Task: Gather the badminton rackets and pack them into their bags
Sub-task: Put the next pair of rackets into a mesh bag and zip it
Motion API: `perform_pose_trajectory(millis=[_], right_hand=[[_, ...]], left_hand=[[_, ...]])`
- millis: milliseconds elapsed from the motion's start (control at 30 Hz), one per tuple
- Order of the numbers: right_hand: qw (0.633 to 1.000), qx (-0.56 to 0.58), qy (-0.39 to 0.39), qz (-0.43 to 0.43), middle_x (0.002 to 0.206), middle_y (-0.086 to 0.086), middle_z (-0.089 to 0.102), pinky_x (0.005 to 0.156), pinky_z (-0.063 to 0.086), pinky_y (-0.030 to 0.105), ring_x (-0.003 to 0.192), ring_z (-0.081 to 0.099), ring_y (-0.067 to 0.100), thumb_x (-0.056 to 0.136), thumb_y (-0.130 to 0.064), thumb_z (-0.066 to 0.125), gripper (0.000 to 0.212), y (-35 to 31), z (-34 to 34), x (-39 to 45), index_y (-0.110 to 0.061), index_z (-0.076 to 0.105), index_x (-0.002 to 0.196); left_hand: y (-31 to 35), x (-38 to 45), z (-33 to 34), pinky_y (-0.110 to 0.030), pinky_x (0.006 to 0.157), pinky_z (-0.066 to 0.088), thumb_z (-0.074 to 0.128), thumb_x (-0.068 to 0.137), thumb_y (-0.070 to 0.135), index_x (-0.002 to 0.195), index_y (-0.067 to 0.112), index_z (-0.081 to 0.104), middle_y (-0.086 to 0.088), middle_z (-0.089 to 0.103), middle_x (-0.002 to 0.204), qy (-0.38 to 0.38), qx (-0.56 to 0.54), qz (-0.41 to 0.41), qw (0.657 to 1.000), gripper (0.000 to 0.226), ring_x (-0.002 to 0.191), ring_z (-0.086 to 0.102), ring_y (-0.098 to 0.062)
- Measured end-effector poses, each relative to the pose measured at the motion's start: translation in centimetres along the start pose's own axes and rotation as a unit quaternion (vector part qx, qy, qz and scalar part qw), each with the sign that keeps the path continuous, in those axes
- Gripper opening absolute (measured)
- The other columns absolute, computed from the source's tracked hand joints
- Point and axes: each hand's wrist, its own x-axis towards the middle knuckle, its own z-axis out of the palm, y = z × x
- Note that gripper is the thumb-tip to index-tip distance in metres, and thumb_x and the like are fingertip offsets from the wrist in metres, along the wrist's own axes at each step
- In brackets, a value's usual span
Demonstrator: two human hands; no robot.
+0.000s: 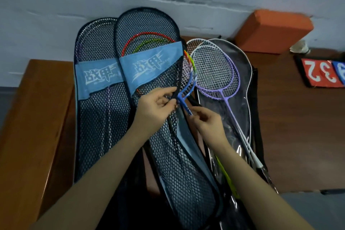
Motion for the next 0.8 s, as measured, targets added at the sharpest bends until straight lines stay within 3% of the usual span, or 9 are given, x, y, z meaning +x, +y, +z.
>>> perform_pose_trajectory(millis=[133,267,367,433,533,667,800], right_hand=[[1.0,0.001,-0.006,0.012,0.077,-0.005,0.069,0.061,0.045,0.022,0.062,0.055,0.004,0.085,-0.003,0.058,0.033,0.2,0.0,-0.1,-0.016,0.066,0.115],[1.0,0.002,0.025,0.007,0.073,-0.001,0.068,0.063,0.048,0.034,0.064,0.057,0.015,0.084,-0.005,0.059,0.02,-0.4,1.7,1.5,-0.01,0.07,0.1],[0.999,-0.007,0.036,0.008,0.058,-0.007,0.055,0.054,0.04,0.027,0.053,0.046,0.008,0.081,-0.007,0.063,0.009,-0.4,3.0,2.7,-0.014,0.066,0.08],[0.999,-0.043,0.026,0.001,0.059,-0.005,0.055,0.053,0.037,0.025,0.051,0.045,0.008,0.081,-0.009,0.066,0.014,0.1,3.4,3.2,-0.019,0.062,0.073],[0.994,-0.111,0.015,-0.003,0.068,0.001,0.059,0.056,0.041,0.027,0.06,0.052,0.015,0.081,-0.015,0.068,0.01,0.8,4.0,3.9,-0.017,0.059,0.079],[0.98,-0.195,0.003,-0.031,0.071,-0.004,0.059,0.062,0.049,0.038,0.066,0.057,0.02,0.082,-0.023,0.067,0.013,1.2,5.2,4.7,-0.018,0.055,0.081],[0.973,-0.219,-0.024,-0.061,0.087,0.0,0.066,0.07,0.053,0.043,0.078,0.062,0.02,0.085,-0.03,0.064,0.015,1.8,4.9,4.8,-0.018,0.06,0.093]], left_hand=[[-0.2,0.0,0.7,-0.021,0.07,0.051,0.058,0.085,-0.004,0.116,0.01,0.06,0.001,0.057,0.098,-0.076,0.022,-0.034,0.996,0.034,0.067,0.062,-0.007],[-1.4,-1.0,0.4,-0.014,0.053,0.045,0.057,0.086,-0.004,0.116,0.016,0.058,-0.007,0.056,0.102,-0.069,0.034,-0.061,0.995,0.036,0.055,0.059,-0.004],[-1.4,-1.3,-0.5,-0.029,0.064,0.054,0.06,0.085,-0.001,0.108,0.025,0.058,-0.009,0.06,0.105,-0.043,0.047,-0.066,0.996,0.035,0.068,0.066,-0.023],[-2.0,-1.2,-1.1,-0.015,0.064,0.053,0.06,0.084,0.0,0.109,0.024,0.061,-0.006,0.062,0.099,-0.026,0.085,-0.061,0.994,0.035,0.067,0.066,-0.009],[-3.5,-1.1,-2.1,-0.004,0.068,0.043,0.06,0.083,0.004,0.114,0.016,0.062,0.001,0.059,0.095,0.005,0.194,-0.056,0.979,0.033,0.072,0.057,0.0],[-5.7,-1.3,-2.7,-0.019,0.079,0.045,0.058,0.085,0.004,0.114,0.014,0.06,0.006,0.052,0.097,-0.003,0.266,-0.036,0.963,0.031,0.084,0.054,-0.007],[-6.9,-1.8,-2.4,-0.024,0.071,0.043,0.054,0.085,0.0,0.129,0.012,0.048,-0.004,0.049,0.108,-0.016,0.313,0.008,0.95,0.046,0.085,0.05,-0.013]])
